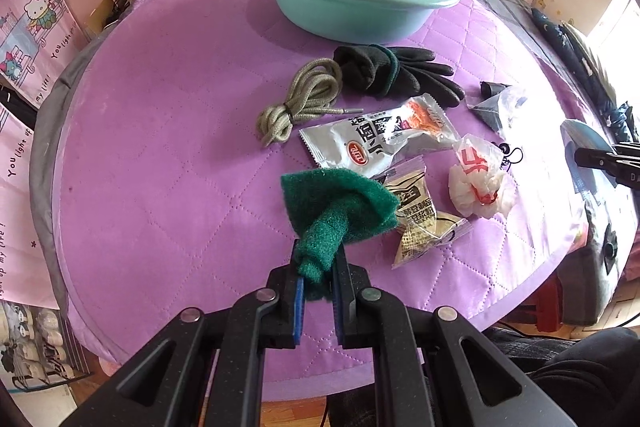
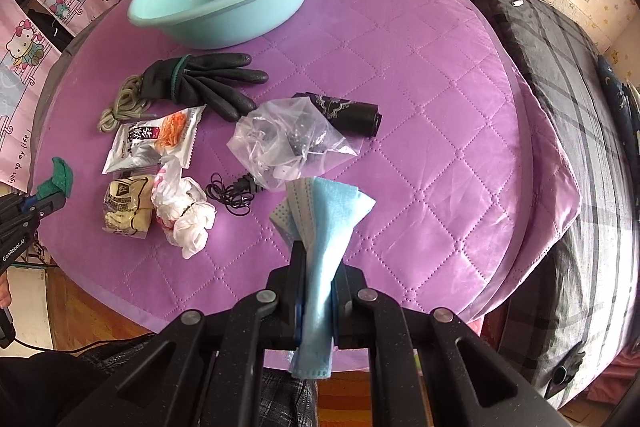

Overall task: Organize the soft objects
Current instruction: 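Carry the green pad and blue mask over the teal basin with both tools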

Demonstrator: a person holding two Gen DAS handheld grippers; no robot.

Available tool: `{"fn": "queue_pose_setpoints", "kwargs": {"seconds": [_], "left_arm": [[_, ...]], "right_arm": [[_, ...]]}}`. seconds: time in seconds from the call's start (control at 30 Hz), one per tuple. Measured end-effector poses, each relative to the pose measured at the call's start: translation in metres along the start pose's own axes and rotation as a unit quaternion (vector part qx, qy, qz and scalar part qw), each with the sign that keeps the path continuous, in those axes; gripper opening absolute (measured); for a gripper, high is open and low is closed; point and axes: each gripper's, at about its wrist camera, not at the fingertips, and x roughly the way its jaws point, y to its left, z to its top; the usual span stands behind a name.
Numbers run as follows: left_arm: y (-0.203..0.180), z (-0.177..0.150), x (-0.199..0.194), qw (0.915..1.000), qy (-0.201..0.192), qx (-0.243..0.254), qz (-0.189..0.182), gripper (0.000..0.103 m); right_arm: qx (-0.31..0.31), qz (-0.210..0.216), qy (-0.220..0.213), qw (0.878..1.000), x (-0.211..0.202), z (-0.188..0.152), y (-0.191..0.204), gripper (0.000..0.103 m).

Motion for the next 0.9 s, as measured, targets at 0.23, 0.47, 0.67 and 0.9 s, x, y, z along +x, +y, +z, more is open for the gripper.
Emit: {"fn": "queue_pose_setpoints", "kwargs": {"seconds": [0.23, 0.47, 0.67, 0.9], "left_arm": [[-0.006, 0.017, -0.022, 0.9999, -0.015, 0.002, -0.001, 0.012], [-0.009, 0.038, -0.045, 0.9992, -0.037, 0.009, 0.002, 0.012], [-0.011, 0.058, -0.056, 0.9985, -0.052, 0.018, 0.003, 0.012], [-0.016, 0.084, -0.064, 0.9975, -0.064, 0.030, 0.002, 0.012]], "right_arm": [[-0.015, 0.002, -0.016, 1.000, -0.011, 0.011, 0.009, 0.008], [-0.028, 0.007, -0.034, 0.999, -0.029, 0.033, 0.015, 0.008], [-0.038, 0.012, -0.049, 0.998, -0.043, 0.059, 0.021, 0.008], [-0.061, 0.014, -0.065, 0.996, -0.052, 0.089, 0.033, 0.009]]}}
